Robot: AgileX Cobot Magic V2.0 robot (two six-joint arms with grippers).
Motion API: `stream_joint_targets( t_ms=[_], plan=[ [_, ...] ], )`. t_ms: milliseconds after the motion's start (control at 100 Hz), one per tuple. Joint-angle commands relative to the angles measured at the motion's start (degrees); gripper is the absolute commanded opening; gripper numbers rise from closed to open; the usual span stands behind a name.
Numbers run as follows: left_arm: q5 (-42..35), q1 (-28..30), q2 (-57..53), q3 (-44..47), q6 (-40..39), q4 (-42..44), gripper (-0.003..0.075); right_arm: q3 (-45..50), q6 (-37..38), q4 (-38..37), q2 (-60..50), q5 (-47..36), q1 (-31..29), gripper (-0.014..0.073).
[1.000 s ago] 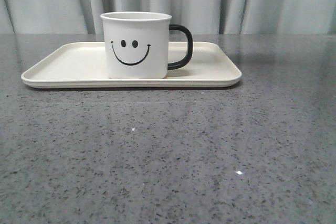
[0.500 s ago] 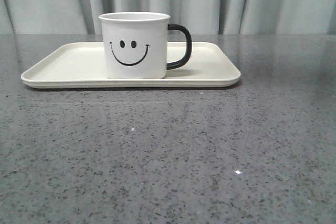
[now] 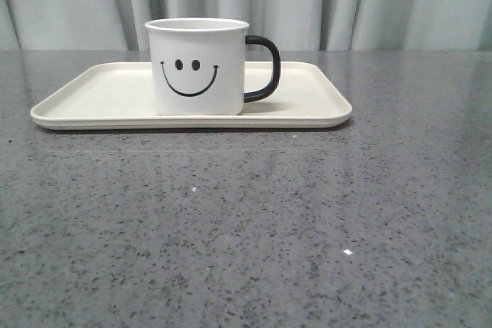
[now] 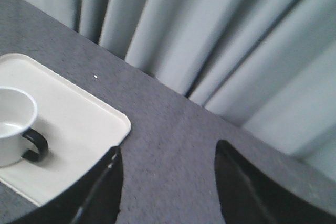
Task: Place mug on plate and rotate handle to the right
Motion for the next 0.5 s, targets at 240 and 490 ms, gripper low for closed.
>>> stream_joint_targets(
  t_ms=[240, 490],
  plan=[
    [-3.99, 0.15, 0.07, -1.51, -0.41, 0.38, 0.0512, 22.13, 8.73, -0.44, -13.83, -4.39, -7.77, 0.0406],
    [-3.99, 0.15, 0.07, -1.51, -0.41, 0.38, 0.0512, 32.84, 12.38, -0.44, -21.38, -7.27, -7.77, 0.0406]
  ],
)
